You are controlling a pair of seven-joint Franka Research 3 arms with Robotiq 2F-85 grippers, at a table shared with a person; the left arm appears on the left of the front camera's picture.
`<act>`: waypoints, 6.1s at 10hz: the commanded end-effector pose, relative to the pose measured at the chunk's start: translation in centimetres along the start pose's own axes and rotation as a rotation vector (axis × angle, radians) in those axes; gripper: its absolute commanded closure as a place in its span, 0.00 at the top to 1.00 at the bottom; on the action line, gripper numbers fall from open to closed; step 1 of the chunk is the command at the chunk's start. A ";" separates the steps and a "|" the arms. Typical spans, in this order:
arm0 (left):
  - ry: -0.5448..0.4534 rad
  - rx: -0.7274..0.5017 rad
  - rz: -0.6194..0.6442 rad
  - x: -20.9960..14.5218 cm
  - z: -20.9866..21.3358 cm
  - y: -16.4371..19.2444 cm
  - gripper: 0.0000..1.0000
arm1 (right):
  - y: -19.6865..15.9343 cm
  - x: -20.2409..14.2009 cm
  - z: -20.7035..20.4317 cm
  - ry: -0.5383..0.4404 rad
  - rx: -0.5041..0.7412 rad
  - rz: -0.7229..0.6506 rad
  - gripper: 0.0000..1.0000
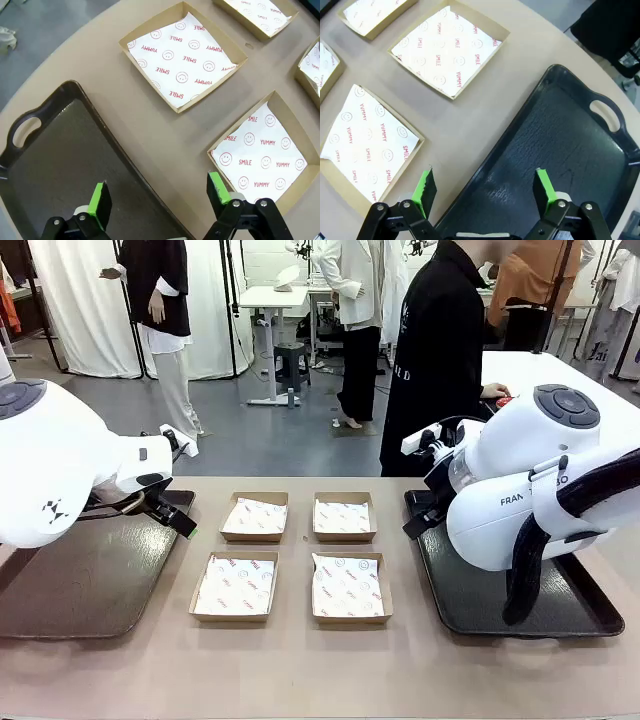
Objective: Individually package the donuts and arrange them on the tray.
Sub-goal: Pick up one Paper togo box.
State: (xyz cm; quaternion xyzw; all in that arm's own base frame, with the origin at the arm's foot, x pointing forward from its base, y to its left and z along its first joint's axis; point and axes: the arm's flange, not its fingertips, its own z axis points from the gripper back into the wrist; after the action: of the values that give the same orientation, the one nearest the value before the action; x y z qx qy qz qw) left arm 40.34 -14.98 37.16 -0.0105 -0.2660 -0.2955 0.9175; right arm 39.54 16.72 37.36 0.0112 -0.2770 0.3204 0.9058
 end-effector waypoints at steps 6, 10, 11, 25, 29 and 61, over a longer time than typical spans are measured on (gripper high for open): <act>0.000 0.000 0.000 0.0 0.0 0.0 1.00 | 0.0 0.0 0.0 0.000 0.000 0.000 1.00; 0.000 0.000 0.000 0.0 0.0 0.0 1.00 | 0.0 0.0 0.0 0.000 0.000 0.000 1.00; 0.000 0.000 0.000 0.0 0.0 0.0 1.00 | 0.0 0.0 0.0 0.000 0.000 0.000 1.00; 0.222 -0.154 -0.116 -2.7 13.7 0.5 1.00 | 3.1 -2.8 13.2 0.333 0.136 0.041 1.00; -0.104 -0.761 0.322 -4.0 16.8 6.4 1.00 | -5.2 -7.9 14.5 -0.060 0.733 -0.545 1.00; -0.142 -1.107 0.892 -17.8 16.9 20.9 1.00 | -18.4 -26.3 16.7 -0.273 0.994 -0.976 1.00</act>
State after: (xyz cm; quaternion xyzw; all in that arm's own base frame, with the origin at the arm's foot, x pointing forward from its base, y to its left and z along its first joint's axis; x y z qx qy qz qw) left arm 31.67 14.85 45.46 -0.5979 -0.1017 0.0225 0.7948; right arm 25.32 -16.18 41.00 0.5854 -0.1728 -0.0372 0.7912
